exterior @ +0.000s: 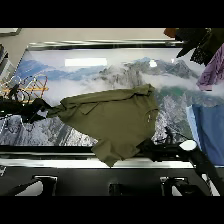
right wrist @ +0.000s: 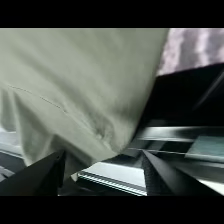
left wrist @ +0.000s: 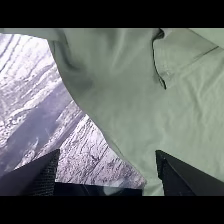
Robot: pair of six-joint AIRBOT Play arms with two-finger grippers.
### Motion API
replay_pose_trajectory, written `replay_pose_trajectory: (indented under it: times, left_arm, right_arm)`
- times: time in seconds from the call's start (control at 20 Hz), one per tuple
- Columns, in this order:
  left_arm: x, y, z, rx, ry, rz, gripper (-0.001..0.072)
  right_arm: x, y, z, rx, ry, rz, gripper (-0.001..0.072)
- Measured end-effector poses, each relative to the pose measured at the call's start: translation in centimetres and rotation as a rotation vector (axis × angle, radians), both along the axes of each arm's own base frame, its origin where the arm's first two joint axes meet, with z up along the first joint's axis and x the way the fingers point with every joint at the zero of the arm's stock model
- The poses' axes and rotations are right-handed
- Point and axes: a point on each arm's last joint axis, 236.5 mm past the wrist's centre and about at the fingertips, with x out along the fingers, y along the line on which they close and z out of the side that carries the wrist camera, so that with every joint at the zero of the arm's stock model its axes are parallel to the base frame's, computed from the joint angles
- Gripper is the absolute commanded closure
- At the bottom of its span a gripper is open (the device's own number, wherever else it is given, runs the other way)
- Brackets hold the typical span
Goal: Fold the clothes and pants, and hang the long-sleeved shirts on hangers.
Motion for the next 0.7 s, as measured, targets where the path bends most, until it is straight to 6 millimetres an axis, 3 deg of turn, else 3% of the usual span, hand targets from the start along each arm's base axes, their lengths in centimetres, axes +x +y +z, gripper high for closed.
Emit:
replay_pose_trajectory:
  times: [0.2, 0.5, 0.7]
  left_arm:
    - [0.1, 0.0, 0.0, 0.001, -0.002, 0.004, 0.0007]
    - [0.1, 0.2, -0.1, 0.006, -0.003, 0.005, 0.0004]
    - [0.1, 0.3, -0.2, 0.014, -0.001, 0.004, -0.0003]
  right_arm:
    - [-0.3, 1.3, -0.8, -0.031, 0.022, 0.002, 0.0176]
    - [1.5, 1.6, -1.0, -0.04, -0.02, -0.067, 0.0176]
    - [0.9, 1.8, -1.6, -0.029, 0.007, -0.073, 0.0204]
